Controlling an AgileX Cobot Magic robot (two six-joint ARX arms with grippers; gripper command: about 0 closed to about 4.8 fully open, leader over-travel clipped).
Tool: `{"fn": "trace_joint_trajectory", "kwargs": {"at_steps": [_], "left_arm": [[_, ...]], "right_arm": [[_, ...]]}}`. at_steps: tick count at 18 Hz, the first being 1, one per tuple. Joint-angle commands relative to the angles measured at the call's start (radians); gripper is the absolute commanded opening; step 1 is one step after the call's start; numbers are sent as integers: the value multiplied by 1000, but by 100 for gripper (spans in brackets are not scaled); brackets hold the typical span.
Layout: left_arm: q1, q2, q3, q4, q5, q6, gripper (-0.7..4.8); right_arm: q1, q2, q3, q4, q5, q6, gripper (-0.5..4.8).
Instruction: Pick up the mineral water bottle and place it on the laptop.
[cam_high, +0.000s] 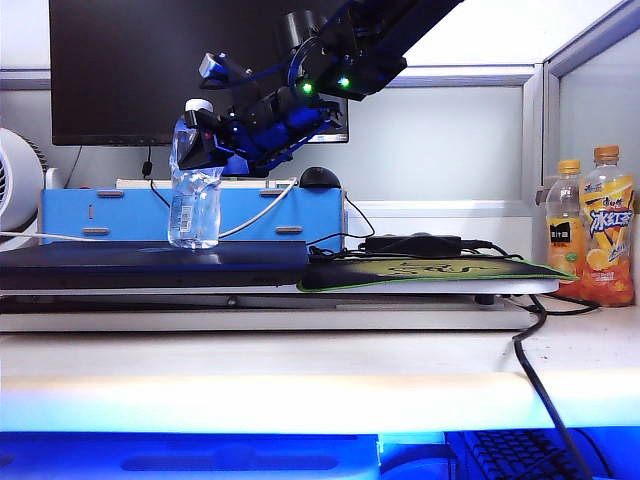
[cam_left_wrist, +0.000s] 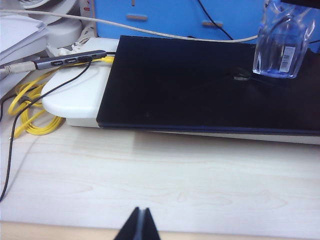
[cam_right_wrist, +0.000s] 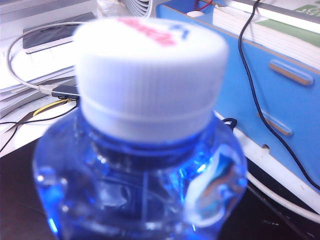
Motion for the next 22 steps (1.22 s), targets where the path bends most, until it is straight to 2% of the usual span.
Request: {"fn": "trace_joint_trajectory", "kwargs": {"at_steps": [1, 2, 3, 22], "left_arm": [[0, -2, 0, 1, 3, 2, -2], [0, -2, 0, 1, 3, 2, -2], [0, -2, 0, 1, 3, 2, -2], [0, -2, 0, 1, 3, 2, -2]], "right_arm": [[5, 2, 7, 21, -3, -9, 358], [5, 2, 7, 21, -3, -13, 472], [5, 2, 7, 21, -4, -23, 479], [32, -33, 27, 121, -15, -27, 479]]}}
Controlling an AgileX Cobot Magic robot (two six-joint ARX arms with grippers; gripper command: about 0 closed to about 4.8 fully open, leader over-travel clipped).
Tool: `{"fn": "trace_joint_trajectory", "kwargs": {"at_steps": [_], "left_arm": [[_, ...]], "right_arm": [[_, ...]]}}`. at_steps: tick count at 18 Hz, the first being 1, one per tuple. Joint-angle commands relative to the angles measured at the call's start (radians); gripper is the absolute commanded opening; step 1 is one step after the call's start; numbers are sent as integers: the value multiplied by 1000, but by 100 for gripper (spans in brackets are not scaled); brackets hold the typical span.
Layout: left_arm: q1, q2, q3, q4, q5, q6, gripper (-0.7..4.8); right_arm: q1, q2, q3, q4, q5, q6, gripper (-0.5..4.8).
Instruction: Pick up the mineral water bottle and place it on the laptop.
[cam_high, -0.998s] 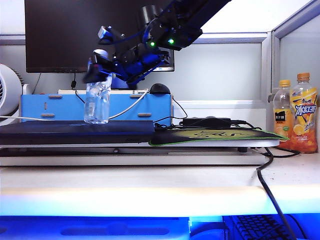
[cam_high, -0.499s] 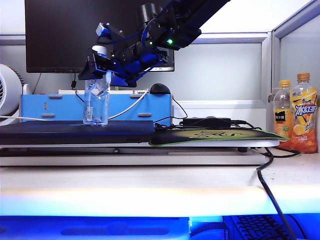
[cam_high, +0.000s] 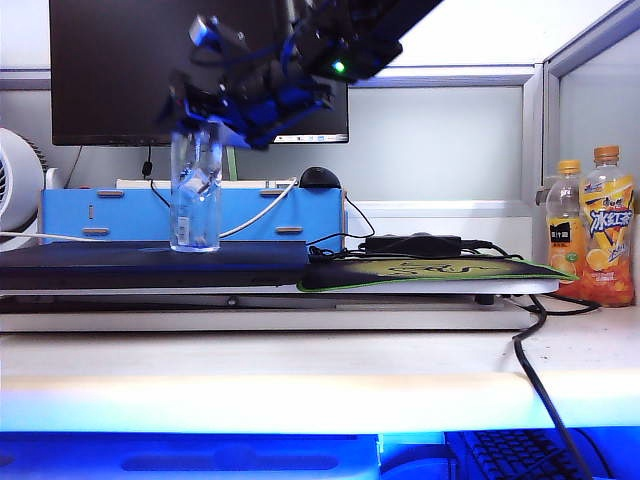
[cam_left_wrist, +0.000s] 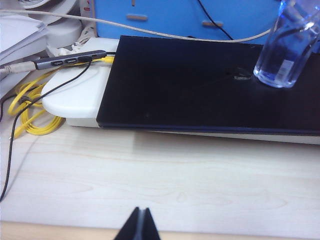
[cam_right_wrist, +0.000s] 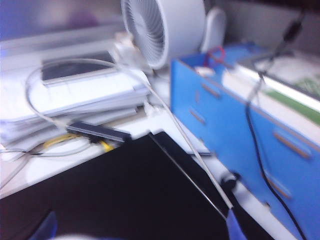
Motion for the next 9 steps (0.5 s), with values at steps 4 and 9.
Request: {"fn": "trace_joint_trajectory", "kwargs": {"at_steps": [4, 9], "left_arm": [[0, -2, 0, 1, 3, 2, -2], [0, -2, 0, 1, 3, 1, -2]], "right_arm": [[24, -20, 45, 18, -1, 0, 479], [15, -31, 235, -78, 41, 0, 479]]}}
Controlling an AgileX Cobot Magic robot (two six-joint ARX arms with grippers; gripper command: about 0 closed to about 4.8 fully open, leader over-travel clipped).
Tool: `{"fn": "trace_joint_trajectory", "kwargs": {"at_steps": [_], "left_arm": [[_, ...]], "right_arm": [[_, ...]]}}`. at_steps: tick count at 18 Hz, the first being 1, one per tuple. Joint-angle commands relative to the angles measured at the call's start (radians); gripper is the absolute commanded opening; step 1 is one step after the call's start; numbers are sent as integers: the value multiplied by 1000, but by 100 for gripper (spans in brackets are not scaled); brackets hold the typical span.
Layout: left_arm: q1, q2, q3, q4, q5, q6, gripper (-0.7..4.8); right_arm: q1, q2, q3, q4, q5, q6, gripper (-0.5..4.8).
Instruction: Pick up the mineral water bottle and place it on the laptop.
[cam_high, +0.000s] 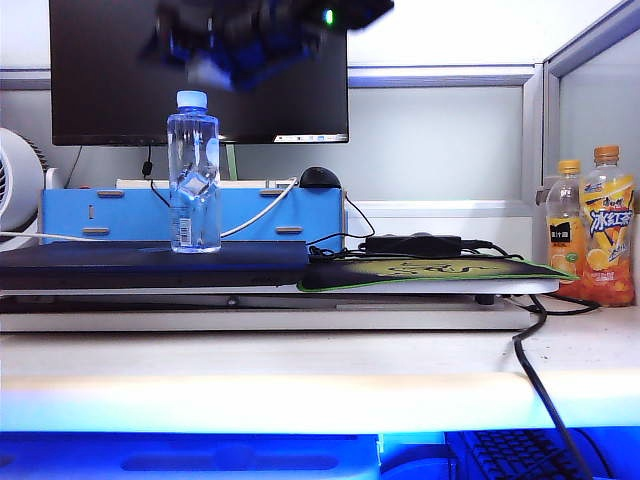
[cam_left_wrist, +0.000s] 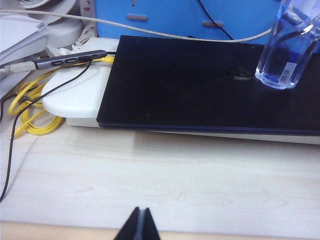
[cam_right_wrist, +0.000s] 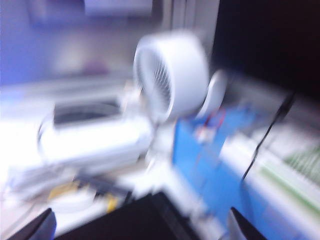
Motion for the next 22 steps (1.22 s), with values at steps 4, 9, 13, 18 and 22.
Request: {"fn": "trace_joint_trajectory", "kwargs": {"at_steps": [4, 9, 13, 18, 22], "left_arm": [[0, -2, 0, 1, 3, 2, -2], [0, -2, 0, 1, 3, 1, -2], [0, -2, 0, 1, 3, 2, -2], [0, -2, 0, 1, 3, 2, -2], [0, -2, 0, 1, 3, 2, -2]], "right_arm": [[-38, -117, 282, -296, 196, -54, 231], [-75, -414, 380, -497, 282, -130, -5], [-76, -643, 381, -718, 420, -218, -4], [-76, -903, 381, -1014, 526, -235, -4], [-76, -1048, 380, -1210, 647, -232, -4]]}}
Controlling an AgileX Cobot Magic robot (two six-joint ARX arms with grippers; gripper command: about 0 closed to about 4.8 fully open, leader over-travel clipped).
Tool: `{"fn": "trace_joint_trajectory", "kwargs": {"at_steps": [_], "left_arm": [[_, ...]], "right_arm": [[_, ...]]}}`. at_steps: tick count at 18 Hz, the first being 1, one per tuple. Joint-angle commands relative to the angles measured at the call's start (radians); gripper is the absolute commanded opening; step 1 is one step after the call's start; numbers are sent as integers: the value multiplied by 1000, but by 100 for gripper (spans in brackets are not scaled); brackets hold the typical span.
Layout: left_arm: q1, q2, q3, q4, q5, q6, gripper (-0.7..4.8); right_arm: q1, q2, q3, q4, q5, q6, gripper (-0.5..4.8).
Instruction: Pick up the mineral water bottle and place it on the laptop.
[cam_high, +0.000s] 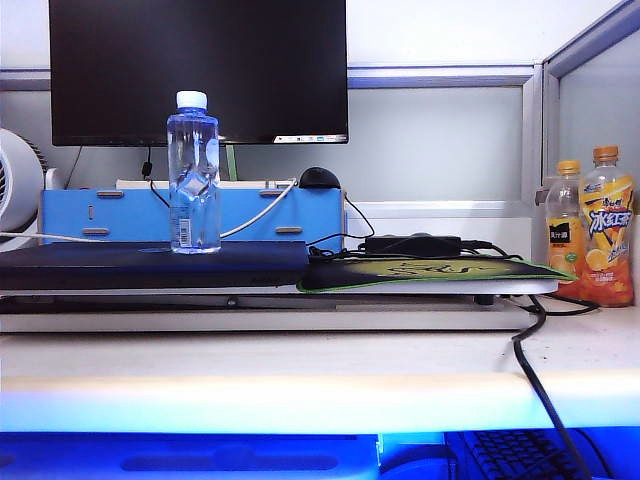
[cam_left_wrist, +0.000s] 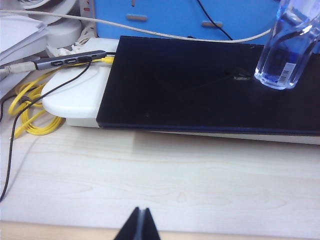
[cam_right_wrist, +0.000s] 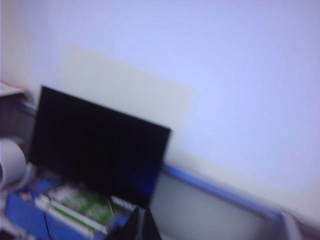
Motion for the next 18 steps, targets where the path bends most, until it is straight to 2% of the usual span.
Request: {"fn": "trace_joint_trajectory", "kwargs": {"at_steps": [1, 4, 7, 11, 13, 16, 18], "left_arm": [[0, -2, 0, 1, 3, 1, -2], [0, -2, 0, 1, 3, 2, -2], [0, -2, 0, 1, 3, 1, -2], [0, -2, 0, 1, 3, 1, -2], [0, -2, 0, 1, 3, 2, -2], [0, -2, 0, 1, 3, 2, -2], [0, -2, 0, 1, 3, 1, -2]], "right_arm": [[-1, -71, 2, -131, 123, 3, -5], [2, -133, -21, -202, 187, 4, -4], [3, -243, -225, -104, 187, 3, -4], [-11, -488, -814, 322, 184, -8, 5], [-61, -614, -1139, 561, 175, -7, 18], [-144, -767, -1518, 784, 175, -6, 19], [-200, -850, -1710, 835, 174, 5, 21]]}}
